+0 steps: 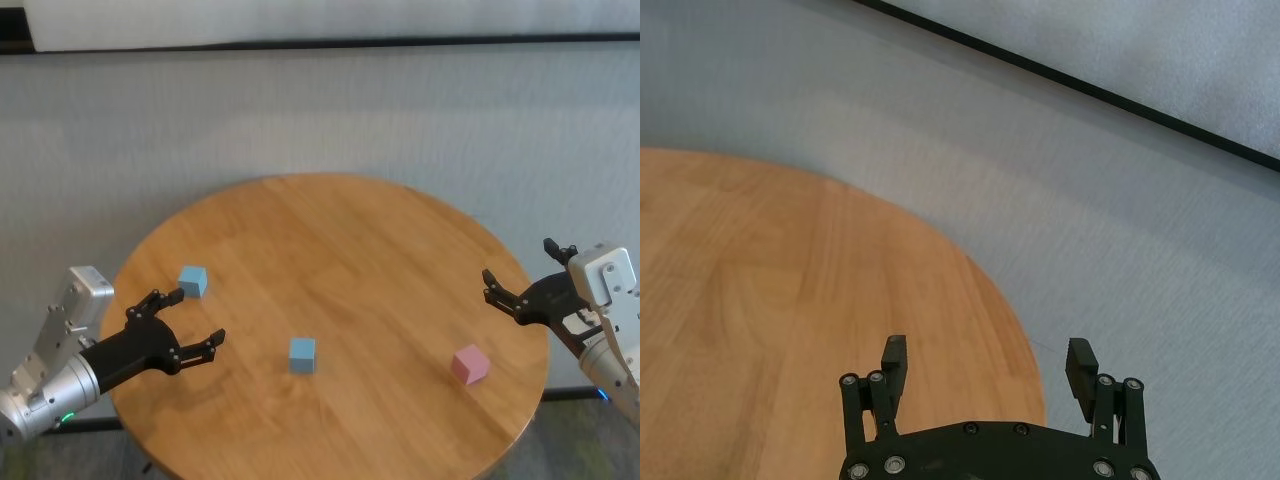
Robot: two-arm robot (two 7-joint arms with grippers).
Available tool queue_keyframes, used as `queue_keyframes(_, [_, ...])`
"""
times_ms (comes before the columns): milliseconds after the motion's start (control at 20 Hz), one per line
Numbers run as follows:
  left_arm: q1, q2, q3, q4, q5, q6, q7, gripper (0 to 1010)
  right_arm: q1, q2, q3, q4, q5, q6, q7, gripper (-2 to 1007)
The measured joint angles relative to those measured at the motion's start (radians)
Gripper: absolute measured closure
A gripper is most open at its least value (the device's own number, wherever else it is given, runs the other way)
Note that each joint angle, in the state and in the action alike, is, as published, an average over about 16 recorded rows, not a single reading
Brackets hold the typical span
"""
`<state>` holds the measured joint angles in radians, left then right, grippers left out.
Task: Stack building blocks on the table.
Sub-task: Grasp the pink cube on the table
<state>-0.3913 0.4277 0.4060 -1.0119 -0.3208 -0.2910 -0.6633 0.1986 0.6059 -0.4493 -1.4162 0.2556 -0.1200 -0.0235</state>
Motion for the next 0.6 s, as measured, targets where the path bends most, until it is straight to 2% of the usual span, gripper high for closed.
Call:
queue_keyframes(300, [0.014,0.007,-0.005,-0.014,0.002,0.006,0.007,10,-0.011,0.017,0.016,-0.039,0.018,0.016,0.034,0])
queue_keyframes(600, [0.009,0.003,-0.003,-0.006,0.001,0.002,0.004,10,-0.042,0.069,0.053,-0.125,0.066,0.064,0.104,0])
